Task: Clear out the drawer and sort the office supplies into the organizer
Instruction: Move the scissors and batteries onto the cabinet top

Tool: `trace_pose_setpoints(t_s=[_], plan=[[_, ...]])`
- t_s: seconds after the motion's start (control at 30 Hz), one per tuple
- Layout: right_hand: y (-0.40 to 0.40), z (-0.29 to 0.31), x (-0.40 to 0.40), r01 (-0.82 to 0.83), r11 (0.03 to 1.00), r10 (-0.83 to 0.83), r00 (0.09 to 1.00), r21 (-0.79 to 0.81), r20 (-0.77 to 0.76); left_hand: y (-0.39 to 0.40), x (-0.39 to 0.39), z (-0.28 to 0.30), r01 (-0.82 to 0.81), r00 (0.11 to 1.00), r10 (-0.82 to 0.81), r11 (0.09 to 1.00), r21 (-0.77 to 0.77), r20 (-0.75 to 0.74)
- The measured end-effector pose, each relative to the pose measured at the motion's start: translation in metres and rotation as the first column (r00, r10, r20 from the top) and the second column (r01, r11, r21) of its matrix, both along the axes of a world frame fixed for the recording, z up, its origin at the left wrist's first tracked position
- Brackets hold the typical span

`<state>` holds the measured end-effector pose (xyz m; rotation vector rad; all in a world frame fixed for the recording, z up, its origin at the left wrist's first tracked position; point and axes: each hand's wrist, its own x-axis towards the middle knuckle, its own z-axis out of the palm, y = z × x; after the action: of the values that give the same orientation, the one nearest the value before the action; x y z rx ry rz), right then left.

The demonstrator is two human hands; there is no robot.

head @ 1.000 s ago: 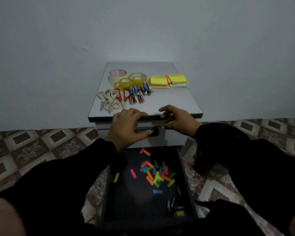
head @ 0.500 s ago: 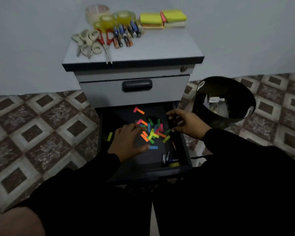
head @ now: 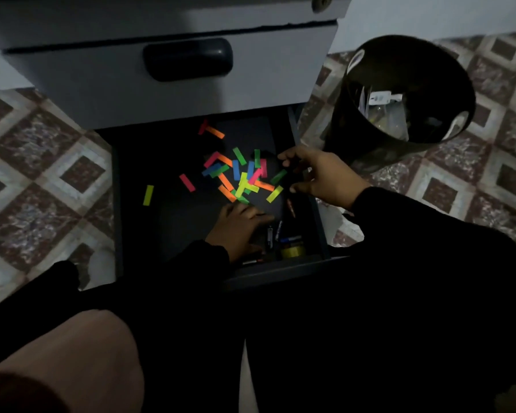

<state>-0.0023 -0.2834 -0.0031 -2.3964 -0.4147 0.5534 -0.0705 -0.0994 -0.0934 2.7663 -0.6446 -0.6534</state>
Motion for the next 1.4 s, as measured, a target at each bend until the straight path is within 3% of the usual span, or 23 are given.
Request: trace_pose_setpoints(t_s=[0.5, 0.67, 0.9, 1.1, 1.4], plan=[[0.002, -0.007, 0.001, -0.003, 1.0, 0.004, 0.996, 0.011, -0.089, -0.03, 0.015, -0.031, 0.058, 0.998, -0.058, 0.998, 0.005, -0.02], [0.004, -0.01, 0.001, -0.004, 1.0, 0.003, 0.993, -0.011, -0.115, -0.031, 0.013, -0.03, -0.1, 0.987, 0.078, 0.982, -0.161, -0.137], [0.007, -0.009, 0.001, -0.021, 0.997, 0.012, 0.993, -0.07, -0.118, -0.015, 0.019, -0.03, -0.111, 0.988, 0.097, 0.987, -0.117, -0.117], [0.008, -0.009, 0.003, -0.043, 0.994, 0.03, 0.992, -0.104, -0.119, 0.022, 0.032, -0.023, -0.24, 0.965, 0.23, 0.968, -0.072, -0.129], [0.011, -0.008, 0.004, -0.035, 0.995, 0.021, 0.99, -0.095, -0.138, 0.071, 0.05, -0.025, -0.469, 0.883, 0.469, 0.882, -0.055, -0.015]])
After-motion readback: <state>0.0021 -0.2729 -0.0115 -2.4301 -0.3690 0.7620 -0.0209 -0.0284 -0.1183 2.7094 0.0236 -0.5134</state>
